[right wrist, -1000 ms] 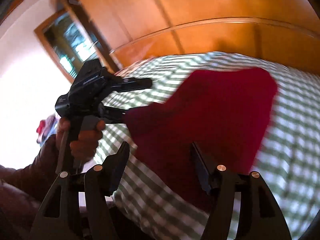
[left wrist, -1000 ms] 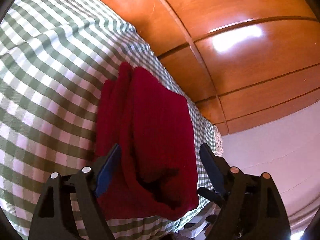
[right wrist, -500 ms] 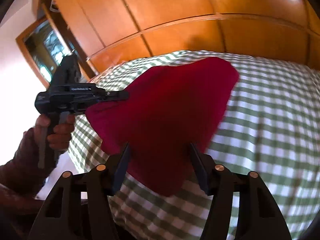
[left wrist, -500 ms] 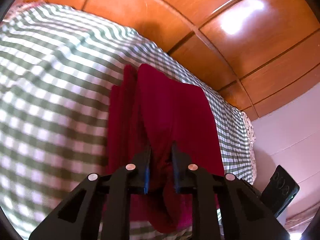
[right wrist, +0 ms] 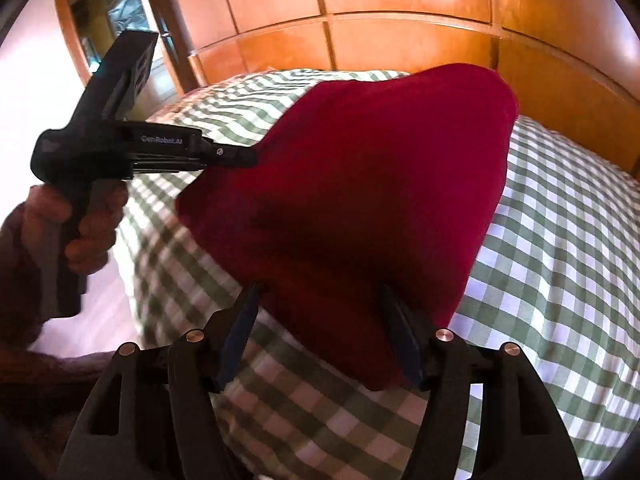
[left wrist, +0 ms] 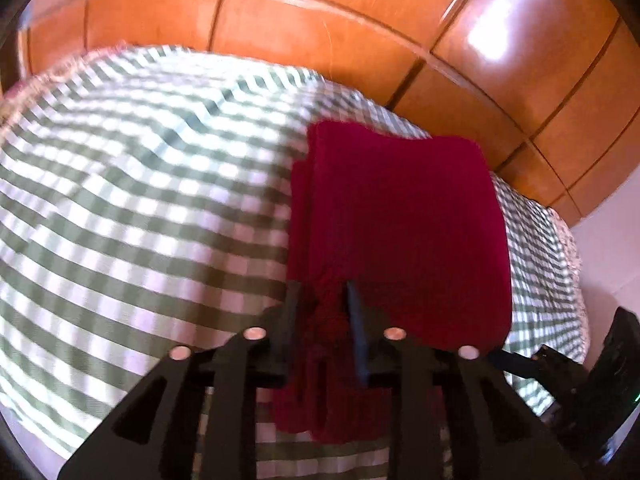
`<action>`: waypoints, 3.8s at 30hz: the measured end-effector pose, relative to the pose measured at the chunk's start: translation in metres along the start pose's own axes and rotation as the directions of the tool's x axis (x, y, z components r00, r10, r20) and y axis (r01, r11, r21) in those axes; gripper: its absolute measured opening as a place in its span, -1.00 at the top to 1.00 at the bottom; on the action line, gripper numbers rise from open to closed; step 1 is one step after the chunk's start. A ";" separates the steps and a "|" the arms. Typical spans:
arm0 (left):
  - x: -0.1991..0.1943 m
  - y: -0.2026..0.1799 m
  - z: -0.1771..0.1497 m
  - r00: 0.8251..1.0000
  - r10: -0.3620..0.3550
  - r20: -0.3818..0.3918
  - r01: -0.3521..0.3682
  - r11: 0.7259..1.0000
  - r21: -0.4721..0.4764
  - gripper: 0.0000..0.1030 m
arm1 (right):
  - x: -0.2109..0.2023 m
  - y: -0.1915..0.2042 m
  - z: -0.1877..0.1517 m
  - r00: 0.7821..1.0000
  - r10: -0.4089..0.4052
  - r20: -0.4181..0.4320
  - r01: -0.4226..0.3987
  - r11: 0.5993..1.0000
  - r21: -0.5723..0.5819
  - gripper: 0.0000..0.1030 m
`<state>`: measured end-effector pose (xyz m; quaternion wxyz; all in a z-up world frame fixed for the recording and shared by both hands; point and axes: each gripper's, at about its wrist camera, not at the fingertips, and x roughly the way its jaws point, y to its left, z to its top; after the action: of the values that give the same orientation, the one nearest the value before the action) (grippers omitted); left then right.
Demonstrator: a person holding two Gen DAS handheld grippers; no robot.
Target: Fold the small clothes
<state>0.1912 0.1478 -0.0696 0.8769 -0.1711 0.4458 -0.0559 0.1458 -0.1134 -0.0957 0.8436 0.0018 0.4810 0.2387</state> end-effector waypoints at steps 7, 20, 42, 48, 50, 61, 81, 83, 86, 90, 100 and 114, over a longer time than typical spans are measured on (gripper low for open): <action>-0.012 -0.025 0.023 0.994 0.044 0.105 -0.049 0.998 0.045 0.16 | -0.034 -0.040 0.049 0.991 -0.042 0.125 0.023 0.988 0.156 -0.32; 0.036 -0.028 0.010 0.991 0.128 0.031 -0.130 0.988 0.083 0.18 | 0.084 -0.072 0.119 0.983 -0.172 -0.061 0.178 0.976 0.124 -0.37; 0.025 -0.013 -0.008 0.991 0.117 0.071 -0.123 0.989 0.087 -0.28 | 0.038 -0.116 0.047 0.995 0.068 0.079 -0.096 0.889 0.449 -0.74; 0.033 0.022 -0.014 0.999 -0.041 0.030 0.042 0.998 -0.035 -0.47 | 0.061 -0.116 0.026 0.966 0.240 0.097 -0.255 0.820 0.512 -0.74; 0.037 0.030 -0.016 0.995 -0.090 0.032 0.092 0.994 -0.058 -0.45 | 0.068 -0.112 0.027 0.960 0.260 0.104 -0.276 0.814 0.511 -0.74; 0.026 0.016 -0.012 0.942 -0.332 0.048 0.334 0.942 -0.037 0.48 | 0.046 -0.074 0.045 0.978 0.172 0.117 -0.204 0.904 0.375 0.08; 0.157 -0.321 0.006 0.881 -0.372 -0.293 0.468 0.775 0.425 0.53 | -0.135 -0.250 -0.077 0.923 -0.352 0.155 0.164 0.725 0.669 -0.03; 0.181 -0.332 -0.009 0.903 -0.284 -0.322 0.414 0.779 0.471 0.46 | -0.123 -0.266 -0.099 0.928 -0.362 0.094 0.188 0.668 0.720 -0.26; 0.180 -0.336 -0.016 0.917 -0.274 -0.290 0.389 0.772 0.502 0.42 | -0.128 -0.271 -0.123 0.917 -0.382 0.114 0.167 0.629 0.760 -0.46; 0.176 -0.335 -0.016 0.929 -0.262 -0.260 0.364 0.766 0.530 0.43 | -0.154 -0.252 -0.122 0.861 -0.496 0.116 0.248 0.607 0.755 -0.46; 0.164 -0.337 -0.028 0.967 -0.196 -0.163 0.254 0.784 0.566 0.38 | -0.130 -0.225 -0.081 0.780 -0.626 0.003 0.483 0.605 0.633 -0.01; 0.127 -0.316 -0.022 0.968 -0.244 -0.067 0.241 0.810 0.535 -0.11 | -0.149 -0.179 -0.107 0.719 -0.694 -0.026 0.558 0.555 0.617 -0.02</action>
<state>0.2665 -0.1854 -0.0674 0.8762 0.0264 0.3844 -0.2896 0.0679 -0.3564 -0.0743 0.8762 0.1155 0.4011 -0.2411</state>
